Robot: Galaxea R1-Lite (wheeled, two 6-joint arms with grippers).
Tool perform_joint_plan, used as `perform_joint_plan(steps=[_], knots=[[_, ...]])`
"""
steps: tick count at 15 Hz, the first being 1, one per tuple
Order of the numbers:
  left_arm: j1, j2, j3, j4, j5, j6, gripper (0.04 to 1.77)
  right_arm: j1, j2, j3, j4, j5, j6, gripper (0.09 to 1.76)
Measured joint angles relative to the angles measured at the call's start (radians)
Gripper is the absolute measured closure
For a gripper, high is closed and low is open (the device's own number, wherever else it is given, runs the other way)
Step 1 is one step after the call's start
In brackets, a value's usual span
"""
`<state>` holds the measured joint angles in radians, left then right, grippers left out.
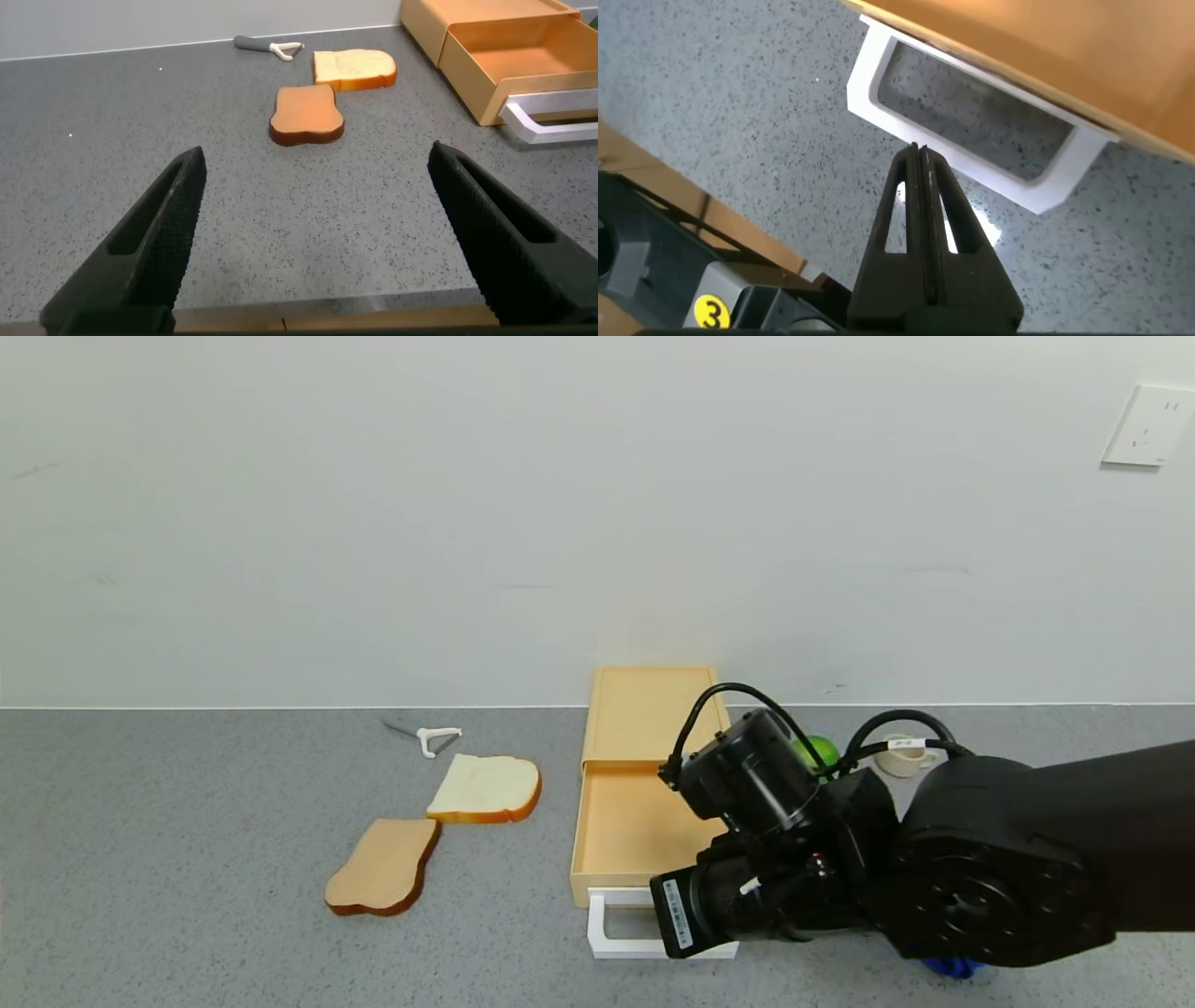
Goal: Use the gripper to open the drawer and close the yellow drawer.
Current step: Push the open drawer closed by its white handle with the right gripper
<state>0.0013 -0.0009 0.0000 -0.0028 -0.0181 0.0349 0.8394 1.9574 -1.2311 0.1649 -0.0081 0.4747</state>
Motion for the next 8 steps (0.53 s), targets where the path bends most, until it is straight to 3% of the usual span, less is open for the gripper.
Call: perform_joint_plan(steps=[8], knots=[[0.000,0.000,0.000,0.000,0.000,0.000,0.09,0.054,0.123,-0.079,0.000,-0.090,0.041,1.73]])
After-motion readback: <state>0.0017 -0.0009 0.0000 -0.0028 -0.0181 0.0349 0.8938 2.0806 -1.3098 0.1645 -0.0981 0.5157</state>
